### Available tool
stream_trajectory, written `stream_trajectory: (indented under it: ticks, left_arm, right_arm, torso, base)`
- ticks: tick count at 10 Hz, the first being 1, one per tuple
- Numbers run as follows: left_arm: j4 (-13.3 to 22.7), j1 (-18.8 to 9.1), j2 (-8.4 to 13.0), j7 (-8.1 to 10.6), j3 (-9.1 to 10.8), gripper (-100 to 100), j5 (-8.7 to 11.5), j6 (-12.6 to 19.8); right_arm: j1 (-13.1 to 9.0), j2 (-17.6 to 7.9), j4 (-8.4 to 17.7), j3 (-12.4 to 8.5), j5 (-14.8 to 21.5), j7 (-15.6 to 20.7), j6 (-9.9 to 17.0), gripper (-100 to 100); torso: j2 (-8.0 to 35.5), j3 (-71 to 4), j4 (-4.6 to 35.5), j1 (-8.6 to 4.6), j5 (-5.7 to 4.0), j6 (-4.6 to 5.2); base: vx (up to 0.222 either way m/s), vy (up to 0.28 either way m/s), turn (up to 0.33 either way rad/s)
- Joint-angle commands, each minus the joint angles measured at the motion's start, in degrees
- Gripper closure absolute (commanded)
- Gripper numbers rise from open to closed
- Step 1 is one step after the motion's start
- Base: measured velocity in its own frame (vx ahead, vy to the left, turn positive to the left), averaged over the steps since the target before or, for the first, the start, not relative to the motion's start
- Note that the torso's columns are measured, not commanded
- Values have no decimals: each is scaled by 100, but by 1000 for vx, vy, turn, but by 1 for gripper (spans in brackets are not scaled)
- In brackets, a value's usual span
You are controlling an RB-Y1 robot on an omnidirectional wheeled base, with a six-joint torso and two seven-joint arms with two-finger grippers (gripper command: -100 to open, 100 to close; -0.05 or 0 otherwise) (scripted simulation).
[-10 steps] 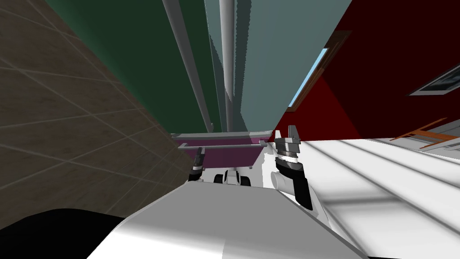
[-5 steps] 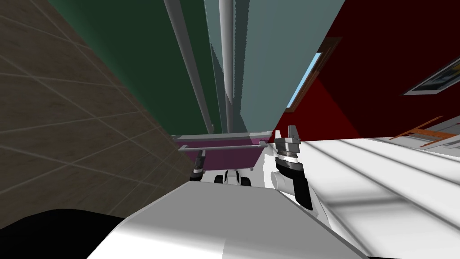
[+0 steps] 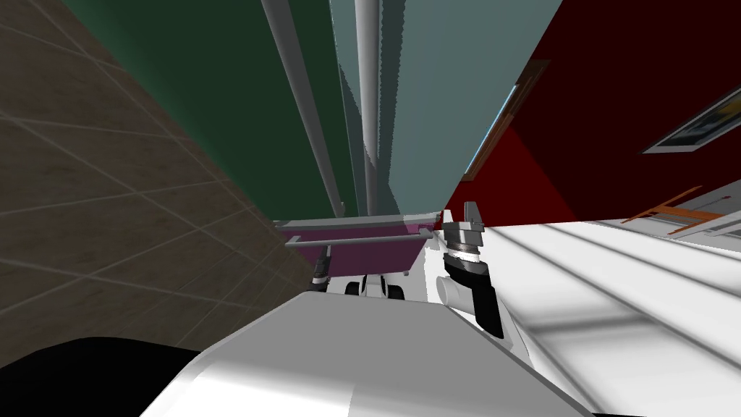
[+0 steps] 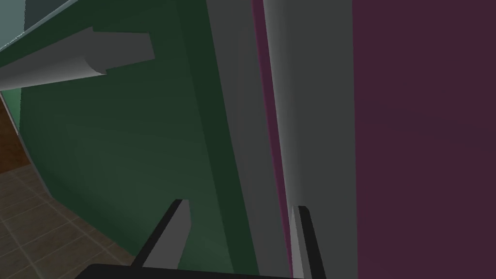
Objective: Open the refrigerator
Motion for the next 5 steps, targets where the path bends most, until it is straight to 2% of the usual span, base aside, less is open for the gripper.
stream_trajectory:
  ticks: [1, 5]
  left_arm:
    - [318, 16, -97, -30, -45, -100, -13, -87]
    - [815, -24, -477, -49, -96, -100, -21, -441]
  right_arm:
    - [1, 0, 0, 0, 0, 0, 0, 0]
    - [0, 0, 0, 0, 0, 0, 0, 0]
  torso:
    - [23, 6, 21, -14, -17, -4]
    - [105, 51, 55, -59, -41, -12]
  base:
    - [48, 39, -13]
    - [40, 27, -22]
